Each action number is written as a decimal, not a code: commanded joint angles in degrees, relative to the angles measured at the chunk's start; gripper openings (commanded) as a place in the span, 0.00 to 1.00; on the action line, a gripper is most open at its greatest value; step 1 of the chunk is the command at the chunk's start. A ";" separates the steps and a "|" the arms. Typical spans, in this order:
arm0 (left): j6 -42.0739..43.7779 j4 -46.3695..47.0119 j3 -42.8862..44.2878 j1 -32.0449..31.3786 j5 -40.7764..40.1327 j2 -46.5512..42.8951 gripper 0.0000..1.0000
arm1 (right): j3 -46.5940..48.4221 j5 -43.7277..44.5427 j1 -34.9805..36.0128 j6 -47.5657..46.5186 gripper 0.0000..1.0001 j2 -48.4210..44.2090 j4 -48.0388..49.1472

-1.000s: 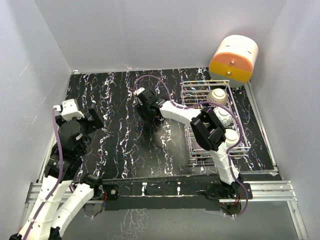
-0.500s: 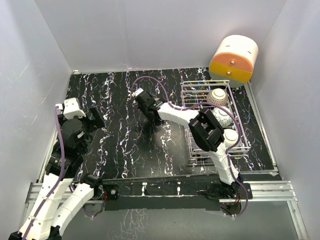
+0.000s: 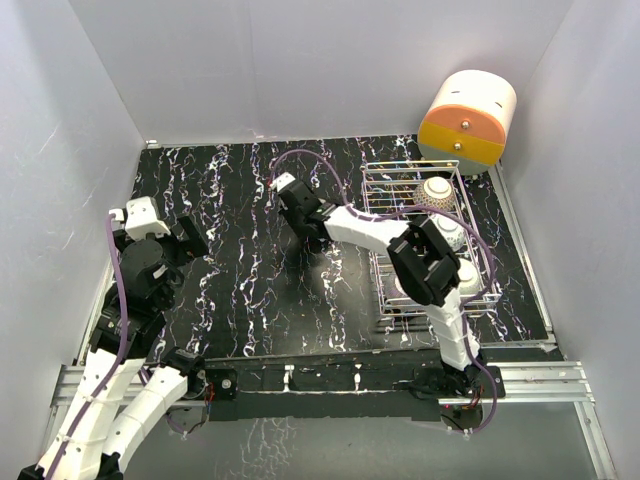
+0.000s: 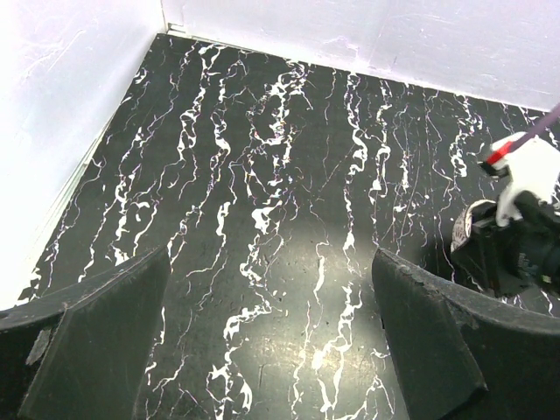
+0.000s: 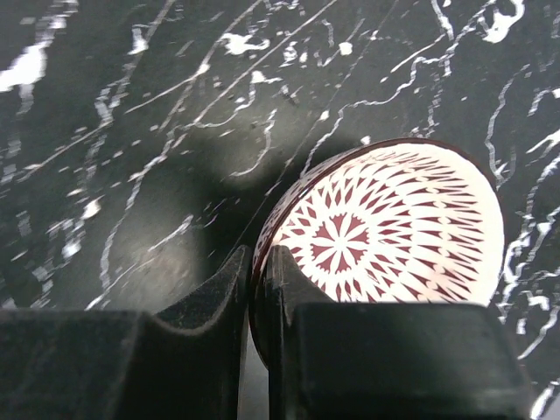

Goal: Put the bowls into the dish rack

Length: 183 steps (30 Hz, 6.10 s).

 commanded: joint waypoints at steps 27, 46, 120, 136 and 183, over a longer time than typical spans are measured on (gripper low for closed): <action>0.23 0.26 1.96 -0.25 1.86 0.77 0.97 | -47.83 -44.18 -33.93 52.25 0.08 -46.83 64.37; 0.32 -0.23 2.54 -0.26 1.78 1.94 0.97 | -60.75 -38.80 -42.33 74.70 0.08 -30.81 96.98; -0.02 0.45 0.89 -0.26 2.27 3.01 0.97 | -66.21 -9.43 -32.03 67.35 0.08 -20.69 111.07; -0.04 0.49 0.44 -0.26 2.05 2.96 0.97 | -67.47 -7.17 -29.98 65.35 0.09 -21.78 103.34; -2.23 0.42 -0.50 -0.26 3.91 0.86 0.97 | -72.73 -12.05 -33.91 71.01 0.21 -41.47 62.20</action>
